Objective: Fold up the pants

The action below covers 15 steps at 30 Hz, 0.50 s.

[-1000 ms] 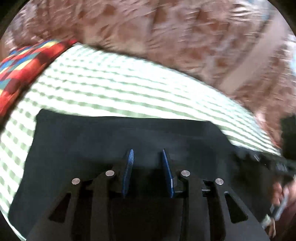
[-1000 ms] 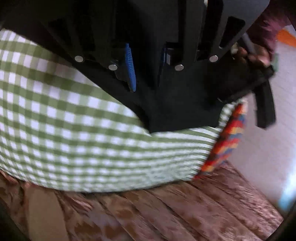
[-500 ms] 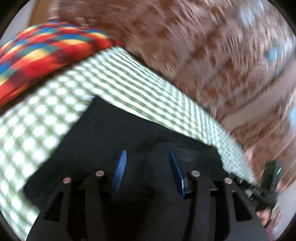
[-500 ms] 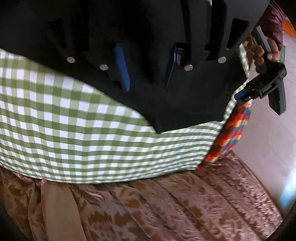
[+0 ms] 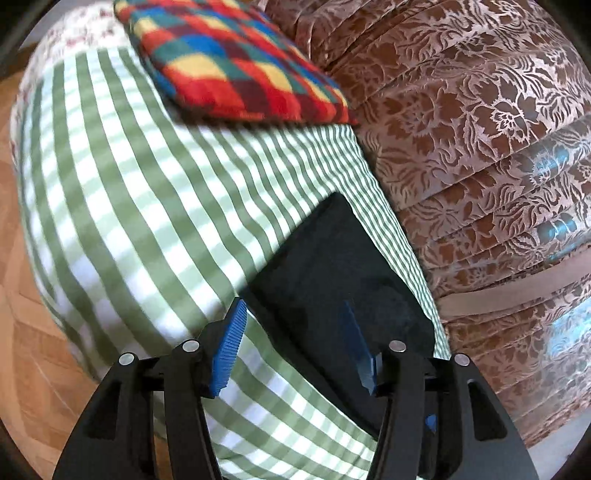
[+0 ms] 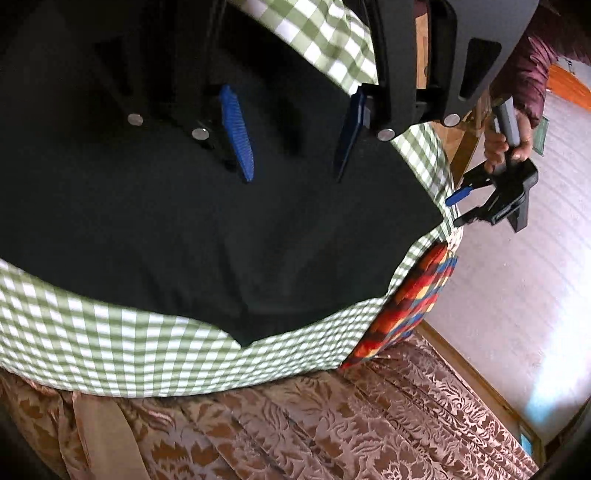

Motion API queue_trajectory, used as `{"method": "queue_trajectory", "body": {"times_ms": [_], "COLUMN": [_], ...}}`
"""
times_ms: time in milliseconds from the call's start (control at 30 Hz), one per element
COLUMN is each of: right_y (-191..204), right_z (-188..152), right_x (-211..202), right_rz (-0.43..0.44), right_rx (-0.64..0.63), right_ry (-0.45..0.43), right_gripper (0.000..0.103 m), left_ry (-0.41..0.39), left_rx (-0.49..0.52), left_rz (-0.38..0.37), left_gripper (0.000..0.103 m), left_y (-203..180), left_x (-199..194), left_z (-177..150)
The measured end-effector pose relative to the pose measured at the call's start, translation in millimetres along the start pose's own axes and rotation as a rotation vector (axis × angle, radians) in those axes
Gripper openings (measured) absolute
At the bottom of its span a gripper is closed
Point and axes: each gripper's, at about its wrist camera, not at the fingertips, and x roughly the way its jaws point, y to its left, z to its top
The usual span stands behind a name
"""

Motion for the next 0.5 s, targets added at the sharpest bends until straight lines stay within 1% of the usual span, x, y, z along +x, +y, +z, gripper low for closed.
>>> {"method": "queue_trajectory", "body": {"times_ms": [133,167,200,233,267,300,333,367,400,433,500], "right_y": [-0.3,-1.7,-3.3,-4.9,-7.1,-9.1,-11.4,-13.3,-15.6,-18.3,-20.6], "right_z": [-7.4,-7.8,-8.8,-9.8,-11.2,-12.0,-12.1,-12.6,-12.5,-13.0,-14.9], "right_x": [2.6,3.6,5.1,6.9,8.8,9.4,9.0,8.4,9.8,12.4,16.3], "right_rz": [-0.01,-0.011,-0.012,-0.015,-0.016,-0.016,-0.01,-0.002,0.008,0.014,0.018], "right_rx": [0.004,0.011,0.017,0.02,0.024,0.03,0.037,0.044,0.051,0.058,0.055], "right_ry": [0.013,0.014,0.017,0.02,0.025,0.027,0.026,0.025,0.03,0.032,0.023], "right_gripper": [0.046,0.046,0.046,0.046,0.046,0.046,0.046,0.046,0.047,0.047,0.047], "left_ry": [0.019,0.018,0.01,-0.005,-0.02,-0.049,-0.08,-0.103,-0.107,-0.087,-0.049], "left_rx": [-0.024,-0.026,-0.02,-0.016,-0.028,-0.03,0.003,0.049,0.074,0.094,0.108], "left_rz": [0.04,0.048,0.067,0.085,0.071,0.052,0.054,0.083,0.12,0.177,0.257], "left_gripper": [0.055,0.049,0.023,0.017,0.013,0.012,0.012,0.012,0.012,0.012,0.012], "left_y": [-1.3,-1.2,-1.4,-1.6,0.1,-2.2,-11.1,-21.4,-25.9,-24.8,-15.5], "left_x": [22.6,26.1,29.6,31.4,28.7,22.1,13.0,4.9,3.3,10.9,30.0], "left_z": [-3.3,-3.8,-4.2,-5.2,-6.2,-8.1,-11.0,-14.8,-16.2,-15.5,-14.8]}}
